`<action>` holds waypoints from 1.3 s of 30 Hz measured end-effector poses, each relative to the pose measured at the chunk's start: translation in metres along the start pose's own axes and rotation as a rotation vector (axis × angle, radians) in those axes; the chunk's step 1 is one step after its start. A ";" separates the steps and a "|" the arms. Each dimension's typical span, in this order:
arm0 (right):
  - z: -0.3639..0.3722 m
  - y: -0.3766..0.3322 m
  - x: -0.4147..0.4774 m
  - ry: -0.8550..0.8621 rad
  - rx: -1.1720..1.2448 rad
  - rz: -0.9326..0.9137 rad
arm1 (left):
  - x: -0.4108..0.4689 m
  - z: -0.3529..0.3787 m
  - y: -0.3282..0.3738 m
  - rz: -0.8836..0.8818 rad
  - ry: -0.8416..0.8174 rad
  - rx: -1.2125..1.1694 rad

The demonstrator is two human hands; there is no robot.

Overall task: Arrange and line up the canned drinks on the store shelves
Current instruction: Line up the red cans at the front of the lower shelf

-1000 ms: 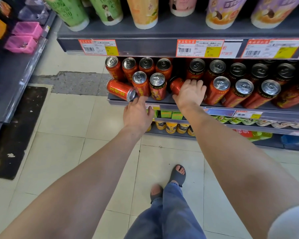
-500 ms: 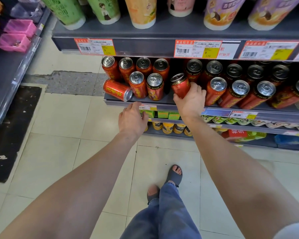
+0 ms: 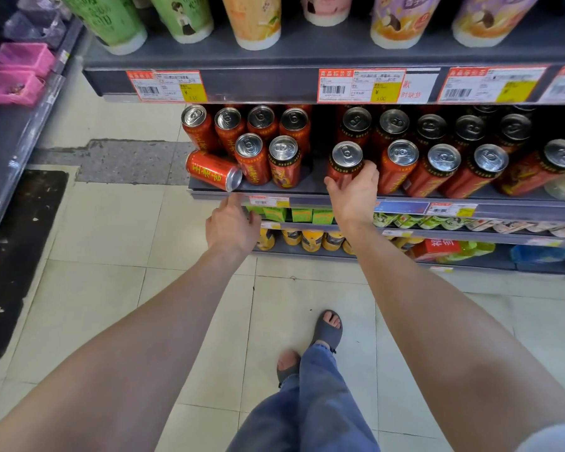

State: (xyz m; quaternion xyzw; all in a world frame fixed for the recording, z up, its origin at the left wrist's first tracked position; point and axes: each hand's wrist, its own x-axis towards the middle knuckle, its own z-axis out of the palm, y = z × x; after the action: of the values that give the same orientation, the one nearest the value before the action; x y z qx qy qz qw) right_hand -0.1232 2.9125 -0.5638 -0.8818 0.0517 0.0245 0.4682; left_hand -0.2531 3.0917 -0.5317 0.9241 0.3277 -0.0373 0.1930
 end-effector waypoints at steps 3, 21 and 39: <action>-0.003 -0.001 -0.001 -0.024 0.007 0.050 | -0.002 0.000 -0.001 -0.006 0.002 -0.007; -0.018 -0.016 -0.042 0.042 -0.182 -0.017 | 0.022 -0.019 -0.022 0.106 0.046 0.268; 0.020 -0.061 -0.061 -0.227 -0.334 -0.310 | 0.049 -0.013 -0.034 -0.010 0.116 0.159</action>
State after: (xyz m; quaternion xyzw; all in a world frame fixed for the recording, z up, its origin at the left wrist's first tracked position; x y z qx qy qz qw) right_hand -0.1769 2.9672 -0.5191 -0.9360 -0.1417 0.0593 0.3168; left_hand -0.2369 3.1496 -0.5407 0.9354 0.3391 -0.0105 0.0995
